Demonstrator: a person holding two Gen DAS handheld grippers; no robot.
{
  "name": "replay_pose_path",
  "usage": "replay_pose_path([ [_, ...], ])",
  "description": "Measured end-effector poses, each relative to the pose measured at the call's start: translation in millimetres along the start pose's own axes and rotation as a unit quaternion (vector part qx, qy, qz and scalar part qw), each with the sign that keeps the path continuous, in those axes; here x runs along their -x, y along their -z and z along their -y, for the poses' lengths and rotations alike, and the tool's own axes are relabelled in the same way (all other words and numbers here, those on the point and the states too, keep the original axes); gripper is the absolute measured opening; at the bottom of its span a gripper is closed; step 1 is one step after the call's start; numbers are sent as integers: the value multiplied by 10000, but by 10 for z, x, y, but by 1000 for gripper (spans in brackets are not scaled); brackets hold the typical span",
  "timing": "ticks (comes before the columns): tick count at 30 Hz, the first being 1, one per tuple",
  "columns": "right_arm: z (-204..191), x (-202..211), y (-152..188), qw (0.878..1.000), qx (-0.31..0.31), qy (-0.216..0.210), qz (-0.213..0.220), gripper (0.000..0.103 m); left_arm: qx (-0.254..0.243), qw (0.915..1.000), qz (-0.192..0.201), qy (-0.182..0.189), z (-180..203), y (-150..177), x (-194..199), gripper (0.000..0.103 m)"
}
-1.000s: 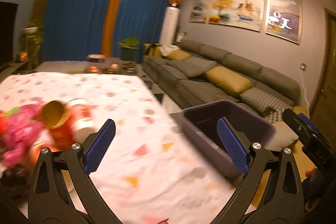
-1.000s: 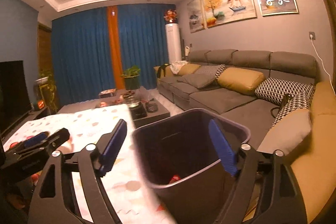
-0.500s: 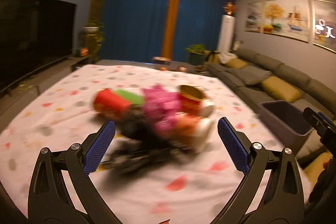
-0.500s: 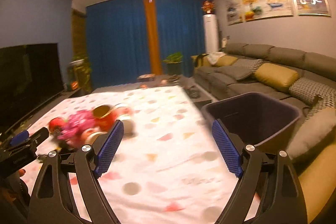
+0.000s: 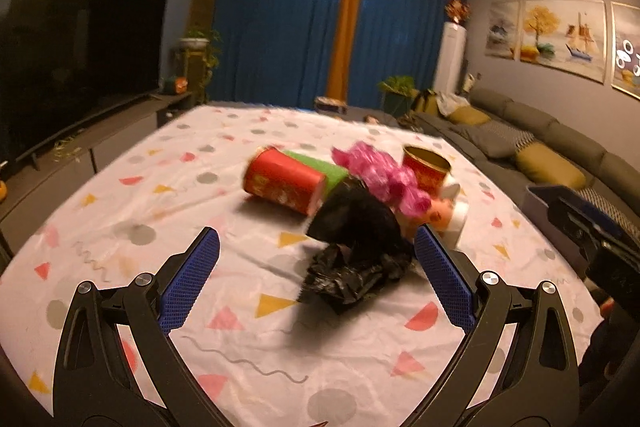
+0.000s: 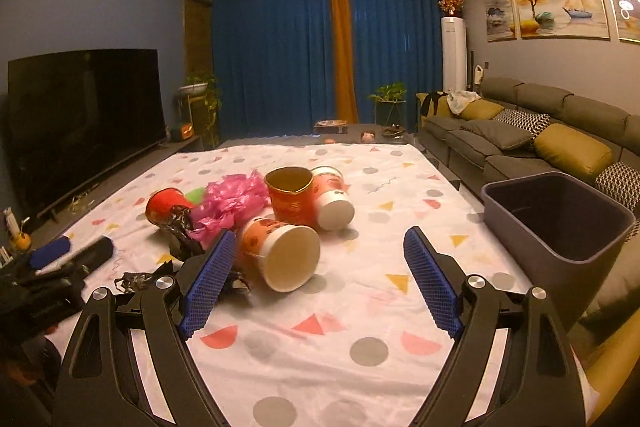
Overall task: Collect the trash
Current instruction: 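Grasp the second black plastic bag with the left tool, then grasp the orange paper cup by its rim with the right tool while the left tool lifts the black bag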
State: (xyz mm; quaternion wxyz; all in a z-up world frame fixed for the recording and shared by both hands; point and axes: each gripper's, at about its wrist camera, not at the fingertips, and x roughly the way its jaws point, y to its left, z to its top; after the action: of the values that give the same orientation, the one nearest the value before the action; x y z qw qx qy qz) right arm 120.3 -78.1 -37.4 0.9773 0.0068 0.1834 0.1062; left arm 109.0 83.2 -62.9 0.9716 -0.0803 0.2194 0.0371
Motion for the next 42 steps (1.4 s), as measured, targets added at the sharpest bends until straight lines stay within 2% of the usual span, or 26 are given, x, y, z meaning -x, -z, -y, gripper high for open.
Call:
replay_pose_path([
  [2, -6, -8, -4, 10000, 4, -3, -13, 83, -100, 9997, -186, 98, 9, 37, -104, 94],
  [5, -15, -35, -1, 10000, 21, 5, -32, 83, 81, 9985, -452, 311, -82, 51, -214, 86],
  [7, -36, -78, 1, 10000, 32, -7, -68, 83, 38, 9977, -596, 325, -86, 64, -289, 84],
  [10, -64, -126, -15, 9999, 54, -31, -83, 83, -41, 9951, -879, 454, -66, 85, -391, 74],
  [12, -80, -138, -25, 9999, 62, -55, -80, 83, -29, 9930, -1047, 541, -72, 102, -455, 60],
  [16, -114, -171, -43, 9999, 95, -85, -92, 83, -89, 9864, -1502, 665, -63, 146, -622, 44],
  [18, -129, -206, -40, 9998, 92, -110, -138, 83, -100, 9832, -1657, 753, -55, 165, -683, 19],
  [19, -132, -220, -39, 9998, 91, -124, -156, 83, -94, 9822, -1696, 796, -54, 172, -697, 17],
  [23, -162, -309, -21, 9994, 91, -188, -277, 80, -79, 9824, -1610, 947, -58, 171, -647, 6],
  [29, -181, -503, 50, 9972, 4, -350, -655, 68, 251, 9874, -1144, 1064, -189, 95, -330, 5],
  [34, -226, -725, 81, 9946, 9, -421, -949, 57, 368, 9932, -627, 910, -311, -81, -54, 5],
  [36, -250, -811, 93, 9934, 14, -443, -1056, 49, 392, 9956, -438, 731, -346, -130, 19, 5],
  [40, -275, -962, 108, 9906, -32, -529, -1265, 39, 502, 9964, -261, 629, -400, -179, 76, 5],
  [42, -290, -1022, 111, 9889, -63, -612, -1355, 29, 531, 9964, -259, 614, -415, -174, 75, 5],
])
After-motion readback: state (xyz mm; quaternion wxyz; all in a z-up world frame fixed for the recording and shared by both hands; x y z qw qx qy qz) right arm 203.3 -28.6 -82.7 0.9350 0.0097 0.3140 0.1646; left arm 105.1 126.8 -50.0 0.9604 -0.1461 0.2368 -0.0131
